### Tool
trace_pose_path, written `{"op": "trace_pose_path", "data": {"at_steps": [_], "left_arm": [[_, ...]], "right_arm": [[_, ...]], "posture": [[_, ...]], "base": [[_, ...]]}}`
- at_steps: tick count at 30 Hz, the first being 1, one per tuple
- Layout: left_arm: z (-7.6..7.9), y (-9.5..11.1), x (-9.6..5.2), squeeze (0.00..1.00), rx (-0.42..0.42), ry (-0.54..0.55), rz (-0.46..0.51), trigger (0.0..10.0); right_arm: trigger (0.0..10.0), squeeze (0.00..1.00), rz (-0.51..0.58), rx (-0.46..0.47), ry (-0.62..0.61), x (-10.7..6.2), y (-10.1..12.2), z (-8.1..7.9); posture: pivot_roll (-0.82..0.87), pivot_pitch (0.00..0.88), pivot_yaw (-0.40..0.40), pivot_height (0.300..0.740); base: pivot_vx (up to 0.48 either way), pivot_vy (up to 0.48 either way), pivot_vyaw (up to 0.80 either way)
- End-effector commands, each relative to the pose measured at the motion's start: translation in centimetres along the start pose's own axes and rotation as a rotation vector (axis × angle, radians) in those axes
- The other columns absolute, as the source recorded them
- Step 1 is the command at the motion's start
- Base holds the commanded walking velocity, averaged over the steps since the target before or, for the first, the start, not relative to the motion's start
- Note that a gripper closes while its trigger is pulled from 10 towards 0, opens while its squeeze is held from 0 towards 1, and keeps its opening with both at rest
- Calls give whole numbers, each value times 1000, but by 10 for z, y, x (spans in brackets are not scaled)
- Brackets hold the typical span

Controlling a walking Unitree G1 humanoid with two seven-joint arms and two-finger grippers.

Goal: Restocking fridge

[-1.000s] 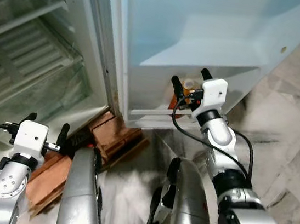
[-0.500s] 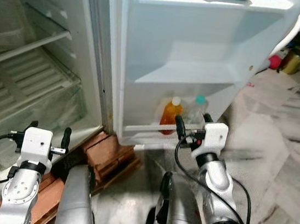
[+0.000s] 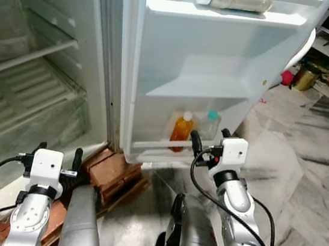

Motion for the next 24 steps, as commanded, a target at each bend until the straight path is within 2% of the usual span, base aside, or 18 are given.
{"op": "trace_pose_path", "data": {"at_steps": [1, 6, 10, 24], "left_arm": [[1, 2, 4, 0, 6, -1, 9, 10000], [1, 2, 6, 0, 7, -3, 11, 10000], [8, 4, 11, 0, 4, -21, 19, 10000], [9, 3, 14, 0, 7, -24, 21, 10000]], "right_arm": [[10000, 0, 5, -18, -3, 3, 5, 4], [10000, 0, 19, -23, -11, 3, 10, 8], [10000, 0, 20, -31, -27, 3, 11, 13], [10000, 0, 23, -35, -32, 2, 13, 13]], "posture": [[124, 0, -67, 635], [115, 0, -62, 650], [105, 0, -57, 669], [106, 0, -58, 740]], "base": [[0, 0, 0], [0, 0, 0], [0, 0, 0], [0, 0, 0]]}}
Point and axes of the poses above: a point about 5 cm out from each wrist's last joint towards the gripper, its own x axis pointing out of the wrist towards the gripper, its own y axis along the axis of the wrist's last joint, z = x × y, the point moved 3 cm from there along x, pointing out of the wrist towards the gripper, and after that the axes turned 1 degree about -x, right-handed, at the moved point
